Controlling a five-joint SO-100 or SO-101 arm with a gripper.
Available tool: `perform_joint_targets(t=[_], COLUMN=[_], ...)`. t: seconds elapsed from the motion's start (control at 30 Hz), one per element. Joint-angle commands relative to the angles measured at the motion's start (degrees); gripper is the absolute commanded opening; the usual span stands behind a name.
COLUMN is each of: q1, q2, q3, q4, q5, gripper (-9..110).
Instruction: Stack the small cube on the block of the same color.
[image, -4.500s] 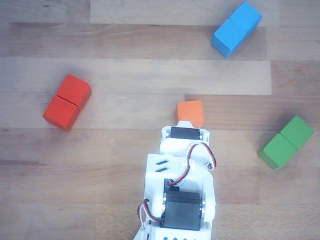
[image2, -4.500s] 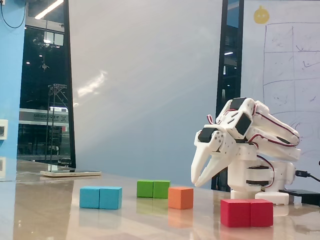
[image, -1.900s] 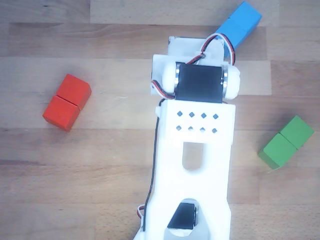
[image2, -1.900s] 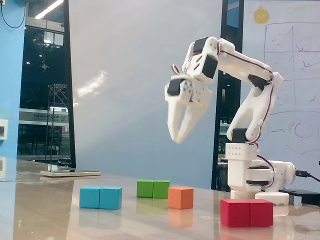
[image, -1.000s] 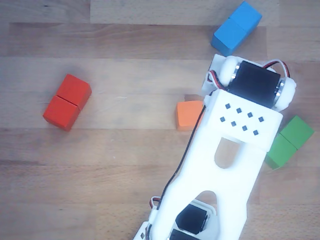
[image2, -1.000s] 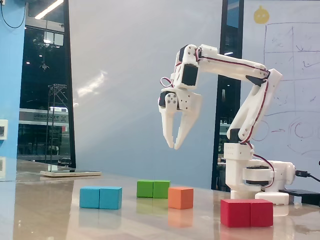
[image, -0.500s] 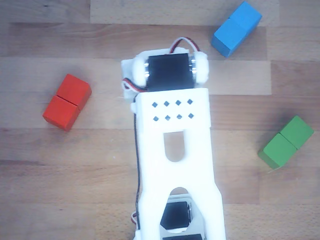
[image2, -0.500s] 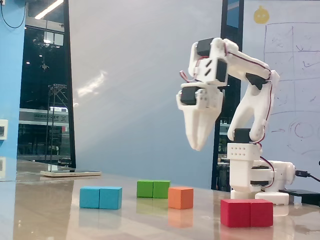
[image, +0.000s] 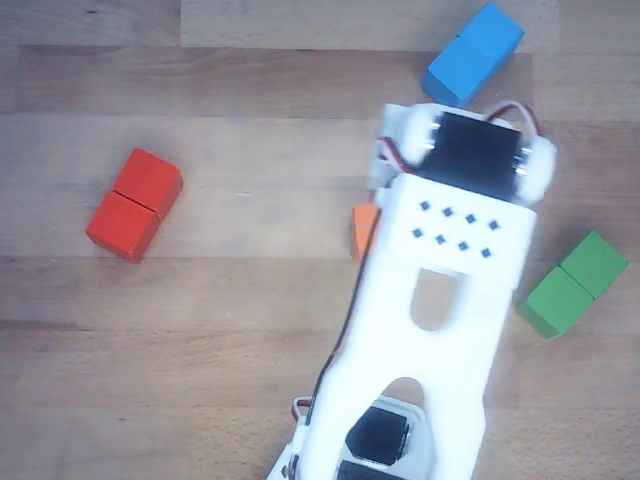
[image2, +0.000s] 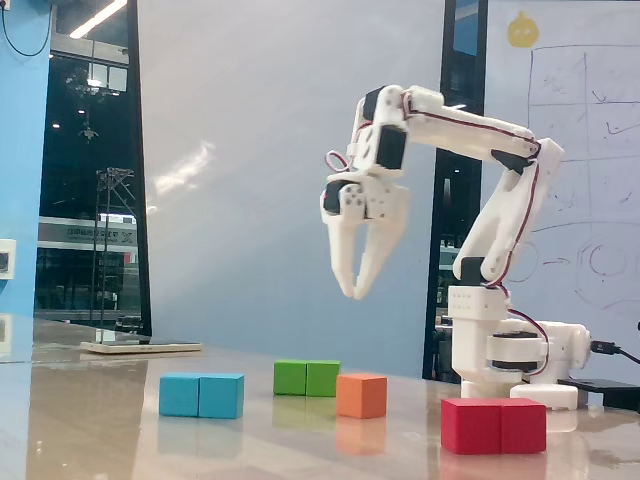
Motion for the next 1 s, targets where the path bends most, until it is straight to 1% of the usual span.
perform_joint_targets(t=[0.0, 0.1, 0.3, 0.43, 0.53, 0.6, 0.83, 0.97], q1=[1.32, -5.1, -23.73, -30.76, -30.06, -26.98, -8.09, -1.67], q2=[0.26, 0.26, 0.44, 0.53, 0.44, 0.62, 0.35, 0.26], q3=[-5.27, -5.27, -5.27, -5.27, -5.27, -5.27, -5.27, -5.27], q4=[-0.7, -0.7, -0.7, -0.18, 0.26, 0.26, -0.62, -0.7], q5=[0.0, 0.0, 0.0, 0.26, 0.44, 0.09, 0.0, 0.0], gripper=[0, 0, 0, 0, 0, 0, 0, 0])
